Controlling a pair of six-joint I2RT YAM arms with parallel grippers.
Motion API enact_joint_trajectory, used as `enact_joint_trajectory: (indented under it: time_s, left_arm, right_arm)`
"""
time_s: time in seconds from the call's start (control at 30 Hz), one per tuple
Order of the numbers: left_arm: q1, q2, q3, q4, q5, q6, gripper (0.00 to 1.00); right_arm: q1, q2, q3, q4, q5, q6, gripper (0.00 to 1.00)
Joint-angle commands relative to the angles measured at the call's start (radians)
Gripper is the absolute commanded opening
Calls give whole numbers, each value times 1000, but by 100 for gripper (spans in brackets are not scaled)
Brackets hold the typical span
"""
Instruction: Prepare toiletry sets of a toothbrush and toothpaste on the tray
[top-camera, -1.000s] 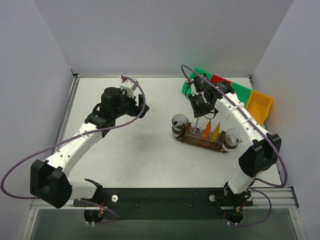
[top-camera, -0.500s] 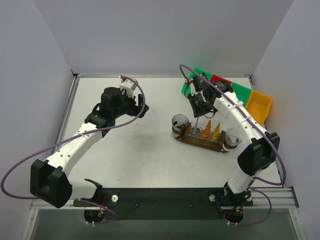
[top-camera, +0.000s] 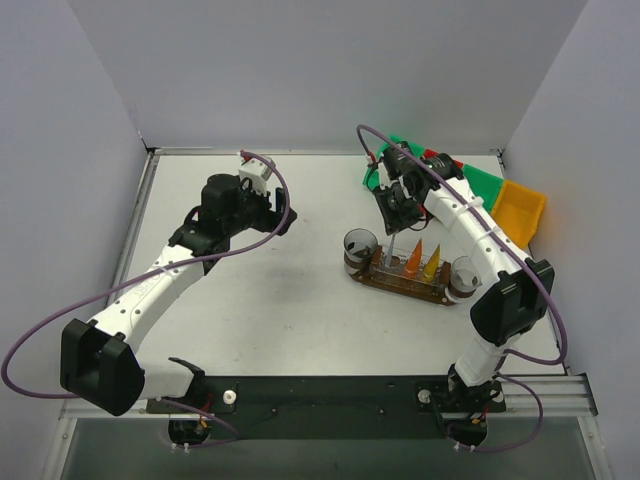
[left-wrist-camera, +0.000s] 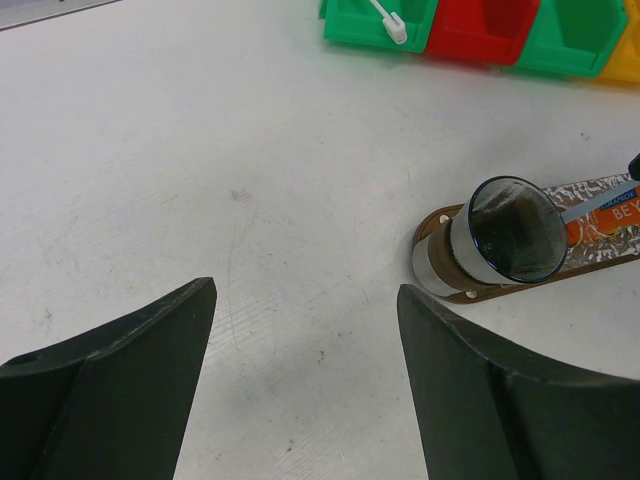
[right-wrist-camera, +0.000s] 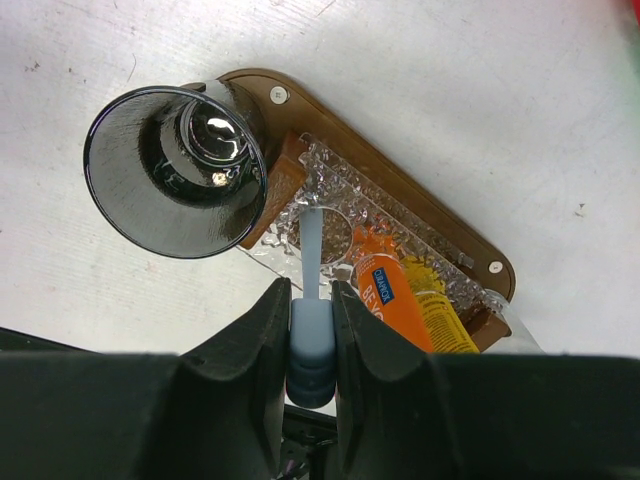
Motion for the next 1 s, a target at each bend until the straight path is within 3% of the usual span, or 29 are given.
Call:
enact_joint_trajectory:
  time_s: [0.0, 0.97]
  left_arm:
    - [6, -9, 27, 31, 6, 7, 84]
    - [6, -24, 17, 37, 12, 2, 84]
  right_arm:
    - [10, -3, 47, -62, -1, -8, 0]
    - [37, -7, -36, -11, 56, -20, 0]
